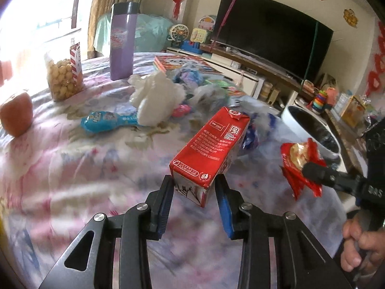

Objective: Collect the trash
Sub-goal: 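Grasp the red milk carton with the left gripper while the right gripper grasps the red chip bag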

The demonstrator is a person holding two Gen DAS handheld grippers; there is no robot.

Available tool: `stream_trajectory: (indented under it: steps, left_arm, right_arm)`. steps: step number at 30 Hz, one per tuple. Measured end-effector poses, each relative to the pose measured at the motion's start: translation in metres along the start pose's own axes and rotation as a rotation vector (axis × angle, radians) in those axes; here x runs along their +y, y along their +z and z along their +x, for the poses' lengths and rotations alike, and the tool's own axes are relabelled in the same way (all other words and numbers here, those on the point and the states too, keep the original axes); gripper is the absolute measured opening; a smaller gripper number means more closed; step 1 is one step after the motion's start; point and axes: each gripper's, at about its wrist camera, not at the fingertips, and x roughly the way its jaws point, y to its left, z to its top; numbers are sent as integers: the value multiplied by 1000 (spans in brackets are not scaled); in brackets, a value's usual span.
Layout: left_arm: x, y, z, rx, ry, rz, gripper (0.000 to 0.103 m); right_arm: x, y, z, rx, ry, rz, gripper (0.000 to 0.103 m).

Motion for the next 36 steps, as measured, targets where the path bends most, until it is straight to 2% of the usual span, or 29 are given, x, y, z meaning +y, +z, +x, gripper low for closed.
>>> stream_trajectory:
  steps: [9,21,36]
  left_arm:
    - [-36,-12,-19,5,-60,45,34]
    - [-83,6,-10,-5,-139,111,34]
    - [-132,25,35,34,-167,167,34]
  right_arm:
    - [-24,-2,-27,-53,-55,40,37]
    - [-53,6,-62,-132,-115,80,37]
    - [-91,22,-94,-186,-172,107,37]
